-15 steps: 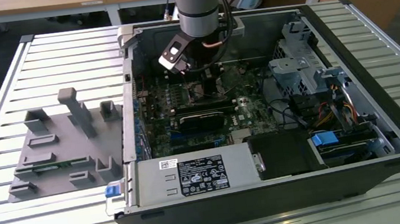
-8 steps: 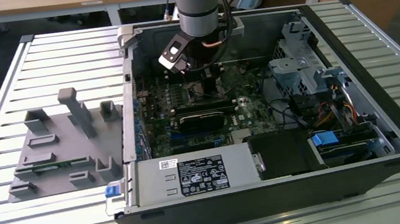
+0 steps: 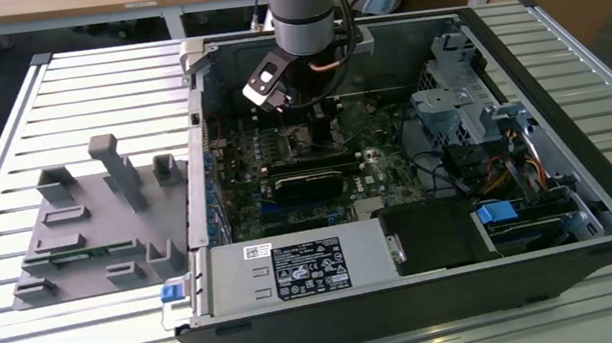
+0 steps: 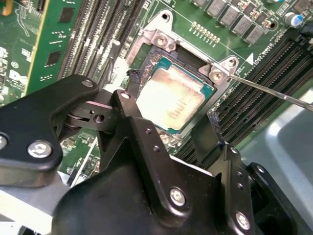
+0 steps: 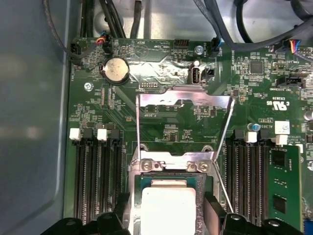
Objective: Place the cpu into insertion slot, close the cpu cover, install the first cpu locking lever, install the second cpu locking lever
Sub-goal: 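Place the cpu into insertion slot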
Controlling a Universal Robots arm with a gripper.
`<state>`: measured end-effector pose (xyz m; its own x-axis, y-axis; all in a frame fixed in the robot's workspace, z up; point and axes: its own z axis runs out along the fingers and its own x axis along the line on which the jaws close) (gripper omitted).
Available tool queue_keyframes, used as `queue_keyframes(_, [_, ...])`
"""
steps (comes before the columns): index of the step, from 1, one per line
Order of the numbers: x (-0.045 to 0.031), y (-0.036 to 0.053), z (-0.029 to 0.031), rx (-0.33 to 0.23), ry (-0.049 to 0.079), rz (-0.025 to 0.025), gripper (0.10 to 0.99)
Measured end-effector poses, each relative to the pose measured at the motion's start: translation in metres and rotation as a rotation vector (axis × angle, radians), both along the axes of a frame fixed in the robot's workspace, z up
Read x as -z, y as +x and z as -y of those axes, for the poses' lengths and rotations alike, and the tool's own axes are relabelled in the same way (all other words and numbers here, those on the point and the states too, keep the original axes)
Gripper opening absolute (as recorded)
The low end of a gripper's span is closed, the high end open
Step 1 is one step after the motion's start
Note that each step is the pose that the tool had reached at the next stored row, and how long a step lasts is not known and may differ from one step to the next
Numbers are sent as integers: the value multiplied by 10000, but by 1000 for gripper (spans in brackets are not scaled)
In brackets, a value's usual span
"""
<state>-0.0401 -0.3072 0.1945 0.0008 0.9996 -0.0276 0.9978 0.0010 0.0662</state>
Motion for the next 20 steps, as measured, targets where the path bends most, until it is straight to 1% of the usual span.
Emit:
queue_keyframes(4, [-1, 0, 7, -1, -108, -2, 694])
queue_keyframes(6, [-1, 0, 7, -1, -114, -2, 678])
queue_keyframes(7, [-1, 0, 7, -1, -114, -2, 616])
queue_keyframes(8, [0, 0, 7, -1, -114, -2, 616])
queue_keyframes(9, [0, 0, 7, -1, -113, 0, 549])
queue_keyframes(15, [-2, 0, 12, 0, -121, 0, 549])
queue_keyframes(18, [-3, 0, 13, -1, -177, -1, 549])
queue_keyframes(20, [-1, 0, 14, 6, -188, -1, 549])
